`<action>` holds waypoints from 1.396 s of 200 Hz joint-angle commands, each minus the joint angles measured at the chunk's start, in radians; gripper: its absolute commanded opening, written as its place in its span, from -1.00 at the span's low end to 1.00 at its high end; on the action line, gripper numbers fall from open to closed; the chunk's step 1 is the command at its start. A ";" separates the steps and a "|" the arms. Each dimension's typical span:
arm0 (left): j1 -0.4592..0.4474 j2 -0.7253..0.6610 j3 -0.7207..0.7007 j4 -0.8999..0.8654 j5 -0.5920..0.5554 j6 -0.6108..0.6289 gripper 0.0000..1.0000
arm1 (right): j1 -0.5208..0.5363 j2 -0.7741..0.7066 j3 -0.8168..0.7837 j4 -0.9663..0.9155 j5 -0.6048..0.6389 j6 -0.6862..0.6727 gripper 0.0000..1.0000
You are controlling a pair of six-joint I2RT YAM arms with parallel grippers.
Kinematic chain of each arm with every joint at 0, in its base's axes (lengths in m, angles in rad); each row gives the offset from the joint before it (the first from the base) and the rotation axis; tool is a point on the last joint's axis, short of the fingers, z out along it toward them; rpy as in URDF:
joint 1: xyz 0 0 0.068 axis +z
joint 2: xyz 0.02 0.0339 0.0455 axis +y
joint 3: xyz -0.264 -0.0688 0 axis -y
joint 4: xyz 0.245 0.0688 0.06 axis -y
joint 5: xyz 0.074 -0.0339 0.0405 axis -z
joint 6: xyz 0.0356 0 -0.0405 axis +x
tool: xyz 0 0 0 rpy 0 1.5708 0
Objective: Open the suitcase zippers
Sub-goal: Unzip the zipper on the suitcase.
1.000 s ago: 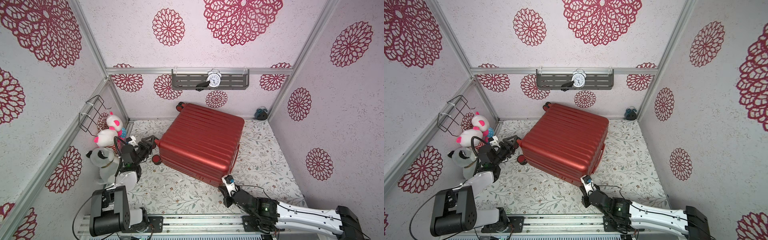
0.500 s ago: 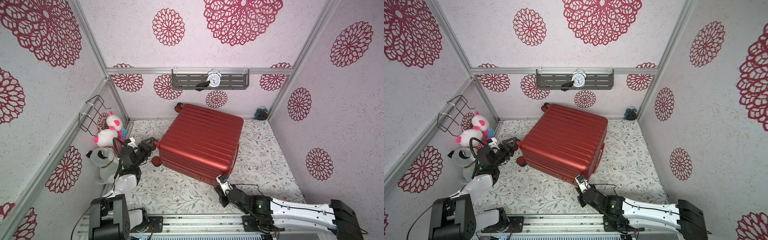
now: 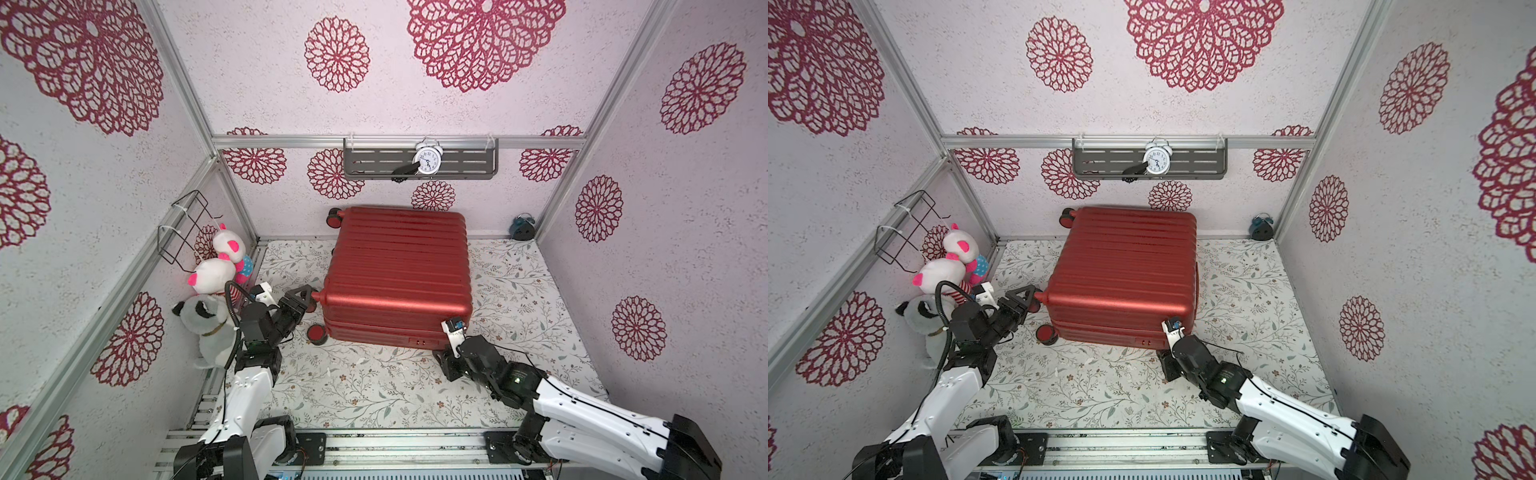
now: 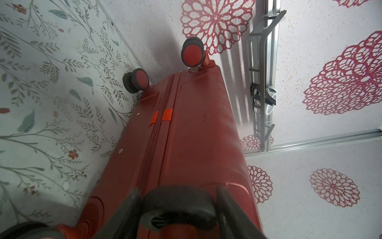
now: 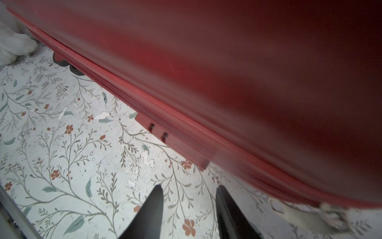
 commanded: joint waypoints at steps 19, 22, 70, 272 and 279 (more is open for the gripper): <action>0.094 0.086 0.045 -0.132 -0.023 0.142 -0.47 | -0.064 0.069 0.055 0.043 -0.041 -0.017 0.05; 0.101 0.093 0.050 -0.131 -0.021 0.144 -0.47 | -0.065 0.064 0.051 0.042 -0.044 -0.018 0.10; 0.140 0.179 0.138 -0.129 0.034 0.149 -0.49 | -0.114 -0.093 -0.037 -0.020 -0.026 0.007 0.98; 0.141 0.336 0.208 -0.065 0.084 0.146 -0.50 | -0.470 0.032 -0.243 0.645 -0.626 -0.014 0.12; 0.141 0.338 0.207 -0.064 0.086 0.146 -0.50 | -0.469 0.043 -0.244 0.655 -0.622 -0.015 0.11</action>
